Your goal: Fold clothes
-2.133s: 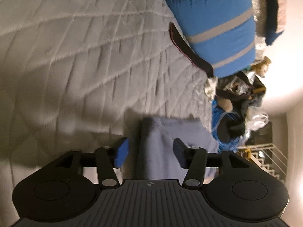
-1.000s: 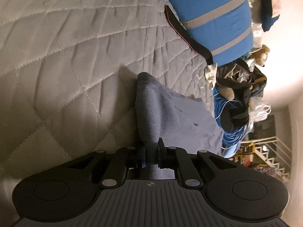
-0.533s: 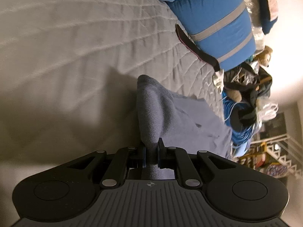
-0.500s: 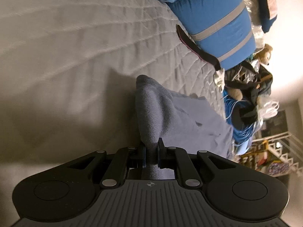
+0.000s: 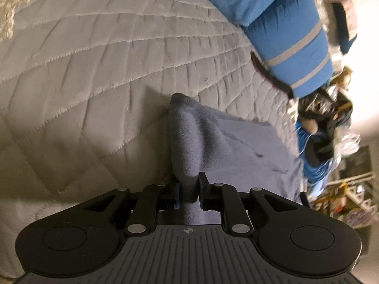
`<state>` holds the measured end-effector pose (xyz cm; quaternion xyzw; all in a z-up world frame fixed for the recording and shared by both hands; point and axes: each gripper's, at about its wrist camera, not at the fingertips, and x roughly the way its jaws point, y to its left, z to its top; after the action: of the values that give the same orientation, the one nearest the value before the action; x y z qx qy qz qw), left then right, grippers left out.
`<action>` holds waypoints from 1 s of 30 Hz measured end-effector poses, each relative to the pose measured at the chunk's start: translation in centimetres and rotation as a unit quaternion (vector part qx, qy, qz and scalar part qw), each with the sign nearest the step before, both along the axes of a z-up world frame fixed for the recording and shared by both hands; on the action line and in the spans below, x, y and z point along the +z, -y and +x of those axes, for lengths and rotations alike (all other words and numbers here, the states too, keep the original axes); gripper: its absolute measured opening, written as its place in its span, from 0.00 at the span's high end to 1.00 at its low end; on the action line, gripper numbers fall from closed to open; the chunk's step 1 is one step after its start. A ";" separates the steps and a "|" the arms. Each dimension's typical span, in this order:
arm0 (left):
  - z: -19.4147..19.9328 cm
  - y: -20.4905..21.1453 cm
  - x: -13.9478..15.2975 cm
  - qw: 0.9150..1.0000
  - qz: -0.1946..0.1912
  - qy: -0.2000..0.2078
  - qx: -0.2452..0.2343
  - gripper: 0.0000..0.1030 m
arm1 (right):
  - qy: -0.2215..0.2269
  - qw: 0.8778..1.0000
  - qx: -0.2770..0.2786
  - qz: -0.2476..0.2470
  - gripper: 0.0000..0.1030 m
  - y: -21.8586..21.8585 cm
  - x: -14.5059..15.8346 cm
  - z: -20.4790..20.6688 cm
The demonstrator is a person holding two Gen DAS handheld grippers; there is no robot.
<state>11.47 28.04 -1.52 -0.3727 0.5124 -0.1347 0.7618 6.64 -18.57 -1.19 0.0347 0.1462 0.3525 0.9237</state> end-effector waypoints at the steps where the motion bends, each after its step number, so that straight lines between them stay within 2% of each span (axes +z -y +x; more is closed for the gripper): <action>1: -0.1 -0.2 -0.2 1.000 -0.010 0.001 0.005 0.84 | -0.014 1.000 0.012 -0.011 0.10 -0.5 0.2 1.0; 3: -0.3 -0.5 -0.6 0.999 -0.029 0.004 0.014 0.82 | -0.045 0.998 0.029 -0.031 0.48 -1.3 0.3 3.0; 6: -0.4 -0.9 -1.3 0.998 -0.053 0.005 0.023 0.80 | -0.089 0.993 0.053 -0.051 0.66 -2.3 0.1 5.9; 9: -0.4 -1.0 -1.5 0.997 -0.069 0.005 0.026 0.76 | -0.100 0.991 0.063 -0.060 0.73 -2.6 -0.5 7.1; 10: -0.4 -1.0 -1.6 0.997 -0.074 0.006 0.026 0.73 | -0.101 0.991 0.061 -0.061 0.67 -2.5 -0.8 7.3; 11: -0.4 -1.0 -1.7 0.997 -0.078 0.008 0.025 0.70 | -0.101 0.991 0.059 -0.062 0.69 -2.4 -1.1 7.5; 14: -0.3 -1.0 -1.7 0.996 -0.086 0.012 0.023 0.64 | -0.102 0.991 0.052 -0.066 0.67 -2.2 -1.9 8.0; 16: -0.4 -0.7 -1.5 0.997 -0.077 0.015 0.019 0.64 | -0.103 0.991 0.048 -0.068 0.63 -2.0 -2.5 8.4; 17: -0.4 -0.5 -1.2 0.998 -0.066 0.019 0.013 0.66 | -0.104 0.991 0.046 -0.069 0.58 -1.9 -2.8 8.6; 18: -0.4 -0.1 -0.8 0.999 -0.046 0.021 0.006 0.68 | -0.103 0.992 0.039 -0.065 0.39 -1.8 -2.9 8.4; 19: -0.3 0.2 -0.5 1.000 -0.023 0.020 0.001 0.80 | -0.101 0.993 0.032 -0.060 0.22 -1.7 -3.0 8.2; 20: -0.2 0.4 -0.2 1.000 -0.010 0.017 -0.001 0.86 | -0.099 0.993 0.027 -0.056 0.00 -1.6 -3.3 8.0; 26: -0.5 1.5 1.9 0.999 0.029 0.022 0.001 0.89 | -0.051 0.998 -0.005 -0.024 0.00 -0.8 -3.5 6.1; 30: -1.0 2.7 4.6 0.998 0.049 0.031 0.007 0.89 | 0.020 0.994 -0.105 -0.026 0.00 -0.7 -2.0 4.4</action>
<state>10.50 25.33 3.12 -0.3342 0.4919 -0.1149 0.7957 11.07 -17.89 -3.14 0.0190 0.1328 0.2507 0.9587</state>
